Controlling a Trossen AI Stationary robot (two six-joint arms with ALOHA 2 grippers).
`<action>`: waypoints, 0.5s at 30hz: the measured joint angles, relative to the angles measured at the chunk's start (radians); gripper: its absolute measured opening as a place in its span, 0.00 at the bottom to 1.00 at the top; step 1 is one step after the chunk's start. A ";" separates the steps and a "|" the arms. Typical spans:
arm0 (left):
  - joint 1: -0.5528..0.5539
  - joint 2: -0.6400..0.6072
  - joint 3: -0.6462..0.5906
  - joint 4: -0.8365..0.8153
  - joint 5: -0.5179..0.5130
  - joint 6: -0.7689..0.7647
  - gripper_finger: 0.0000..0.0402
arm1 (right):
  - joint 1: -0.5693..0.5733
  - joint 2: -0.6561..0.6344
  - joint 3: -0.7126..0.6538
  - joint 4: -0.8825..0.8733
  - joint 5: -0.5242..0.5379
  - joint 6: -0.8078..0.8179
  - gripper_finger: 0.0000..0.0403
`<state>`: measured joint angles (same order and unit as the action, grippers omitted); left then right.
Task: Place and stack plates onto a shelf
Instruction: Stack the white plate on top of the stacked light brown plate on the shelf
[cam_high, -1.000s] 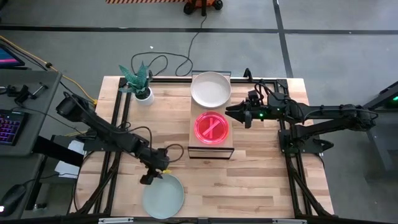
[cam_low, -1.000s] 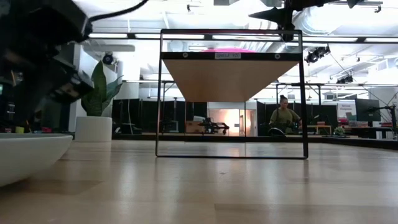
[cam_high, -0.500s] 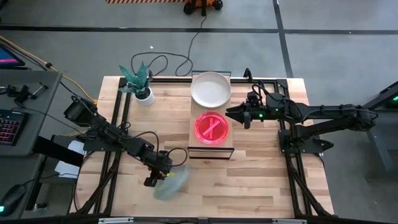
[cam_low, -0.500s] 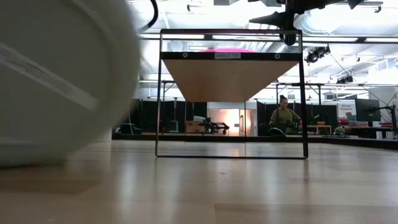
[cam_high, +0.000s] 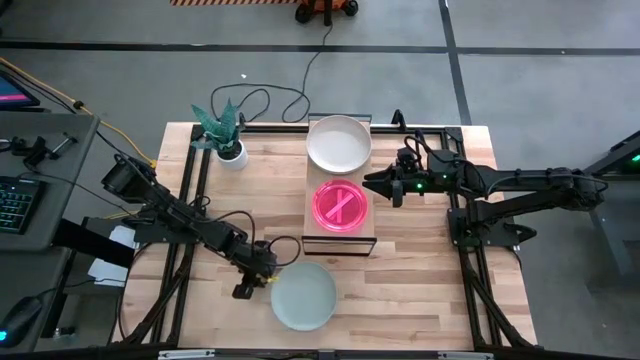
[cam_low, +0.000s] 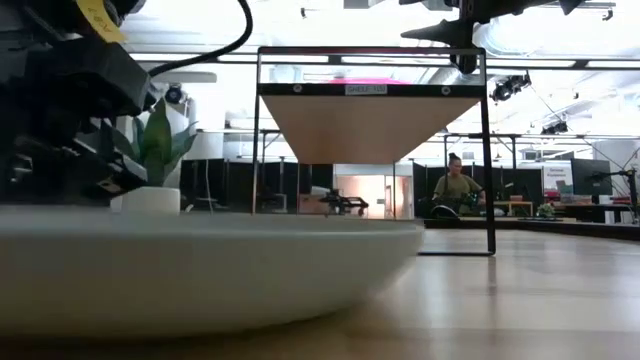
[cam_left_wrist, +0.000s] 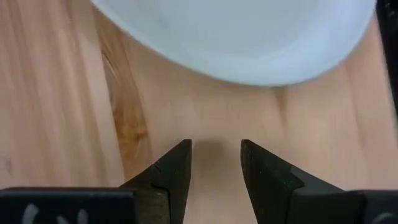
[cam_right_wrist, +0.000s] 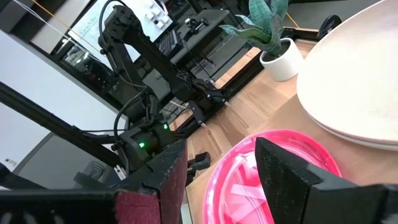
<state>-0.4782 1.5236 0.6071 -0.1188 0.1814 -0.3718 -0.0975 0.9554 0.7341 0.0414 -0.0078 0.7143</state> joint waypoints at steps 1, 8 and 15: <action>0.001 -0.006 0.000 -0.002 0.013 -0.016 0.32 | 0.000 0.000 0.000 0.000 0.000 0.000 0.42; 0.039 -0.127 0.000 0.016 -0.010 -0.155 0.32 | 0.000 0.000 0.000 0.000 0.000 0.000 0.42; 0.026 -0.168 0.012 0.095 -0.100 -0.044 0.18 | 0.000 0.000 0.000 -0.009 0.000 -0.016 0.42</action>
<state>-0.4522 1.3560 0.6188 -0.0237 0.0815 -0.4159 -0.0975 0.9554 0.7341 0.0325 -0.0074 0.6988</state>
